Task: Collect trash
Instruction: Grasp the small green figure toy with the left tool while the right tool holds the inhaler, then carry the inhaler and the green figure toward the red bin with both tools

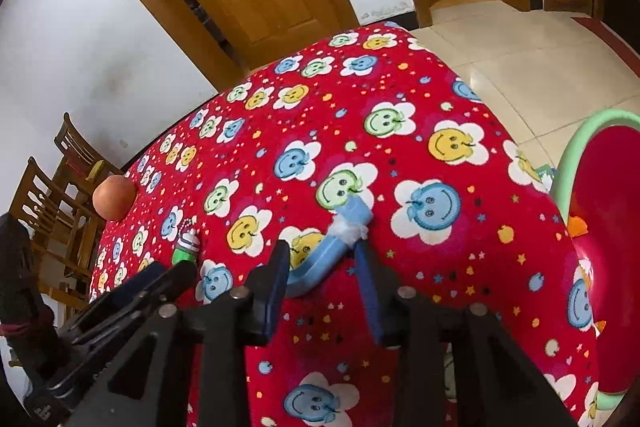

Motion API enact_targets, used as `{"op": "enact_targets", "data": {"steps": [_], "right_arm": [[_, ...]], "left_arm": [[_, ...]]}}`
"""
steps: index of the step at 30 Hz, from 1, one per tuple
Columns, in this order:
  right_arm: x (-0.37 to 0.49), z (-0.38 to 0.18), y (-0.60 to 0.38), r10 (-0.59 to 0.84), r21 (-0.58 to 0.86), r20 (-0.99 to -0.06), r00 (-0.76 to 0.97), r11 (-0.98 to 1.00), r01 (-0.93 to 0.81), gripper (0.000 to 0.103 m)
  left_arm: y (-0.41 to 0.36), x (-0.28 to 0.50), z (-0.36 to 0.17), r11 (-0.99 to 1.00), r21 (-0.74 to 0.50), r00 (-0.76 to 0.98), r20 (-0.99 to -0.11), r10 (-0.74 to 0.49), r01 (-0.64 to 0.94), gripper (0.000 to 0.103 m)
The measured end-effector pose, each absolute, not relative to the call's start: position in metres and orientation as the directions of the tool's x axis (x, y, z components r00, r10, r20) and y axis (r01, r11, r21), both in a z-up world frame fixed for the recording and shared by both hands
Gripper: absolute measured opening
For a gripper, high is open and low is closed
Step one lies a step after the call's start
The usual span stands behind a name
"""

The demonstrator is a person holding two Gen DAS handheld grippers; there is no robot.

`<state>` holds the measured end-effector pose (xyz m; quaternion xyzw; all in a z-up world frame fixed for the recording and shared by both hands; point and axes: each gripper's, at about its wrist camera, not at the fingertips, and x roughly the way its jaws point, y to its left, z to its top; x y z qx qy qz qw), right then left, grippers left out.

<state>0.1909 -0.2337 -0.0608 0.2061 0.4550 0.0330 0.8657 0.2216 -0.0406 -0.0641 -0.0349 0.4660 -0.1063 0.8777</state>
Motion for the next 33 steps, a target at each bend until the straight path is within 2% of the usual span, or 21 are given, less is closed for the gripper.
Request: {"op": "enact_targets", "data": {"steps": [3, 8, 9, 11, 15, 25, 26, 27, 28, 33], "right_arm": [[0.194, -0.061, -0.232, 0.231, 0.373, -0.775, 0.588, 0.919, 0.13, 0.037], [0.197, -0.06, -0.225, 0.197, 0.33, -0.78, 0.594, 0.936, 0.123, 0.036], [0.197, -0.06, -0.224, 0.187, 0.318, -0.781, 0.596, 0.94, 0.123, 0.033], [0.198, -0.061, -0.223, 0.168, 0.293, -0.785, 0.596, 0.949, 0.119, 0.02], [0.197, -0.061, -0.225, 0.181, 0.302, -0.779, 0.6, 0.947, 0.106, 0.014], [0.178, -0.046, -0.221, 0.158, 0.275, -0.749, 0.643, 0.958, 0.085, 0.013], [0.176, -0.044, -0.221, 0.16, 0.276, -0.745, 0.647, 0.958, 0.081, 0.013], [0.174, -0.042, -0.221, 0.161, 0.276, -0.743, 0.65, 0.958, 0.078, 0.013], [0.171, -0.039, -0.221, 0.162, 0.276, -0.739, 0.654, 0.958, 0.074, 0.013], [0.155, -0.029, -0.225, 0.18, 0.298, -0.72, 0.67, 0.952, 0.065, 0.013]], "left_arm": [[-0.04, 0.222, -0.064, 0.975, -0.152, 0.553, -0.805, -0.217, 0.16, 0.028], [-0.033, 0.219, -0.063, 0.973, -0.177, 0.552, -0.801, -0.232, 0.151, 0.027], [-0.031, 0.217, -0.062, 0.972, -0.18, 0.552, -0.801, -0.233, 0.149, 0.027], [-0.028, 0.213, -0.061, 0.972, -0.185, 0.554, -0.799, -0.236, 0.147, 0.027], [-0.025, 0.207, -0.057, 0.971, -0.191, 0.562, -0.792, -0.239, 0.143, 0.027], [-0.018, 0.19, -0.04, 0.968, -0.205, 0.588, -0.769, -0.251, 0.146, 0.026], [-0.018, 0.187, -0.038, 0.967, -0.206, 0.592, -0.765, -0.254, 0.149, 0.025], [-0.018, 0.185, -0.036, 0.966, -0.209, 0.595, -0.761, -0.258, 0.152, 0.015], [-0.018, 0.183, -0.036, 0.964, -0.214, 0.595, -0.759, -0.265, 0.157, 0.013], [-0.018, 0.172, -0.03, 0.96, -0.223, 0.6, -0.749, -0.281, 0.17, 0.013]]}}
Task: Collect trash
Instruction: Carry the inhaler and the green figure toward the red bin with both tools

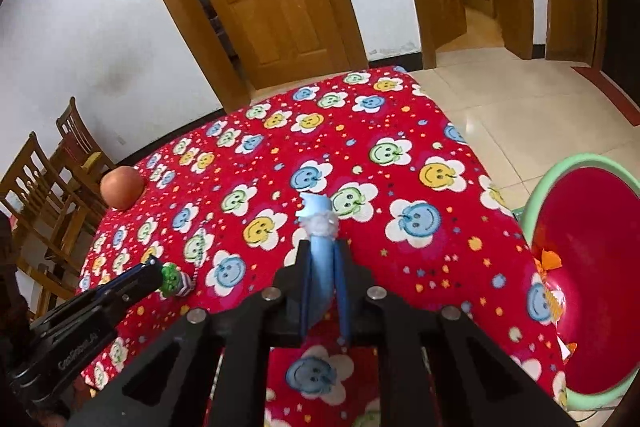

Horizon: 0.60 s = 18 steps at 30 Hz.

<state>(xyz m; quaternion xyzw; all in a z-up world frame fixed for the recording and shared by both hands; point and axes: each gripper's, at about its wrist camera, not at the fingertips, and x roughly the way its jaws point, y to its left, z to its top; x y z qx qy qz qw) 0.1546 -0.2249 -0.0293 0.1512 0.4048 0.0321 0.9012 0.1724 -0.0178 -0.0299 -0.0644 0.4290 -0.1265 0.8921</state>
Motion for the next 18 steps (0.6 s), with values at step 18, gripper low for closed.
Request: {"op": "enact_targets", "data": {"steps": [18], "right_arm": [[0.102, 0.008, -0.258, 0.183, 0.34, -0.65, 0.737, 0.938, 0.068, 0.013]], "left_arm": [[-0.013, 0.161, -0.032, 0.969, -0.193, 0.582, -0.775, -0.246, 0.153, 0.028]]}}
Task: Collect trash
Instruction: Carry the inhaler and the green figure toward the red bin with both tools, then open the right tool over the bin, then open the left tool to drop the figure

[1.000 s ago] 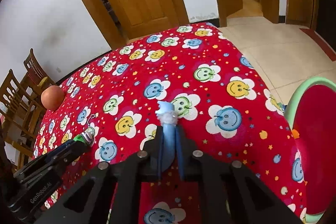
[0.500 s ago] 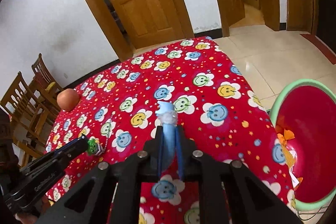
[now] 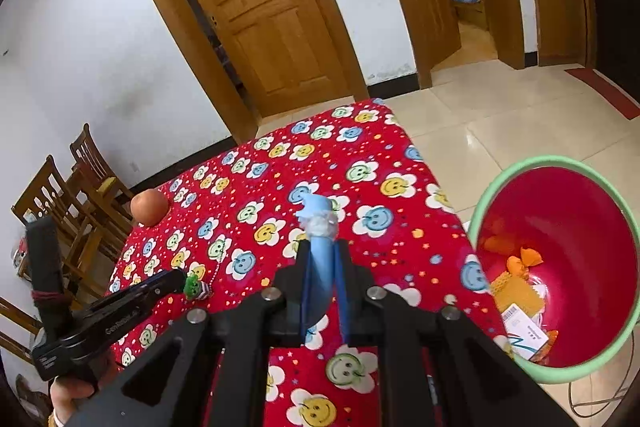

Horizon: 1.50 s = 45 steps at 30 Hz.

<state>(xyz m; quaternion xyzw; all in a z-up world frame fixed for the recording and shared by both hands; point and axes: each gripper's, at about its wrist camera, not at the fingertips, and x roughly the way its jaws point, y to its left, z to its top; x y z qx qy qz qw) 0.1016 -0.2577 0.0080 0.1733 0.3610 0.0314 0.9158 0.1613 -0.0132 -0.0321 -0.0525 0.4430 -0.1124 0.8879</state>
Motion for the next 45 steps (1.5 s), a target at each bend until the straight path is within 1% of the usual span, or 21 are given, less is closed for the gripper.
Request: {"op": "enact_targets", "data": {"steps": [3, 5, 12, 22, 23, 33, 45], "right_arm": [[0.095, 0.011, -0.265, 0.171, 0.336, -0.645, 0.744, 0.939, 0.075, 0.013], [0.093, 0.011, -0.27, 0.165, 0.336, -0.644, 0.747, 0.938, 0.082, 0.013], [0.083, 0.008, -0.289, 0.139, 0.33, -0.65, 0.747, 0.937, 0.112, 0.013], [0.07, 0.004, -0.31, 0.117, 0.337, -0.655, 0.747, 0.929, 0.15, 0.013], [0.069, 0.004, -0.312, 0.114, 0.337, -0.654, 0.748, 0.929, 0.153, 0.013], [0.058, 0.006, -0.33, 0.083, 0.334, -0.648, 0.757, 0.924, 0.185, 0.013], [0.041, 0.007, -0.364, 0.022, 0.332, -0.648, 0.762, 0.908, 0.256, 0.013]], "left_arm": [[-0.013, 0.161, -0.037, 0.972, -0.183, 0.573, -0.786, -0.234, 0.148, 0.035], [-0.013, 0.161, -0.041, 0.975, -0.168, 0.567, -0.793, -0.222, 0.147, 0.036], [-0.019, 0.165, -0.053, 0.981, -0.134, 0.549, -0.814, -0.191, 0.142, 0.037], [-0.023, 0.162, -0.053, 0.984, -0.106, 0.572, -0.803, -0.17, 0.143, 0.036], [-0.023, 0.161, -0.051, 0.983, -0.111, 0.572, -0.802, -0.176, 0.147, 0.031], [-0.045, 0.146, -0.03, 0.966, -0.152, 0.585, -0.772, -0.247, 0.207, 0.032], [-0.096, 0.132, 0.009, 0.929, -0.177, 0.605, -0.716, -0.348, 0.324, 0.032]]}}
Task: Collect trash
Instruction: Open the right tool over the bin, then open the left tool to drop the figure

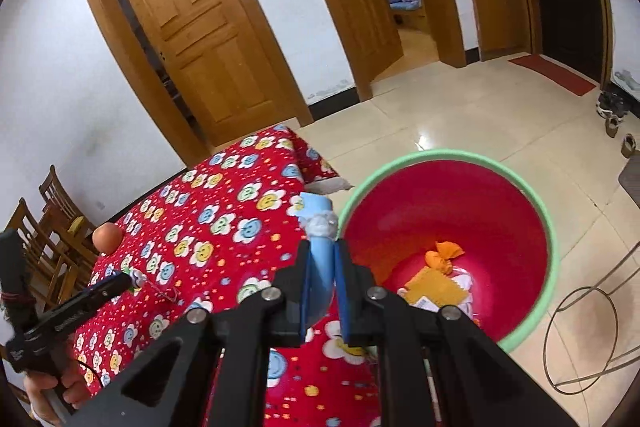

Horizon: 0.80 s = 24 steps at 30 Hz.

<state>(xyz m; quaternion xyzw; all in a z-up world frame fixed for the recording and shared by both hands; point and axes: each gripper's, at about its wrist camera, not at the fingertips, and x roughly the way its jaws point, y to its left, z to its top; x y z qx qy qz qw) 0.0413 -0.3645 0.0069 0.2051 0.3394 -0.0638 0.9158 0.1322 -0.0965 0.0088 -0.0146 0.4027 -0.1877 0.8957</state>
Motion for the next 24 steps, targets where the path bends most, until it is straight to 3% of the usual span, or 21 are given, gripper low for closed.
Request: {"op": "enact_targets", "data": {"steps": [18, 22, 24], "right_arm": [[0.027, -0.032, -0.43, -0.039, 0.343, -0.712, 0.701, 0.852, 0.396, 0.014], [0.019, -0.037, -0.445, -0.043, 0.359, -0.714, 0.699, 0.834, 0.418, 0.034], [0.015, -0.038, -0.45, -0.046, 0.362, -0.713, 0.7, 0.83, 0.424, 0.036]], "left_arm": [[-0.221, 0.125, 0.022, 0.81, -0.189, 0.503, -0.699, -0.508, 0.555, 0.032], [-0.248, 0.126, 0.012, 0.787, -0.188, 0.471, -0.711, -0.522, 0.587, 0.032], [-0.258, 0.126, 0.006, 0.776, -0.186, 0.457, -0.718, -0.526, 0.603, 0.032]]}}
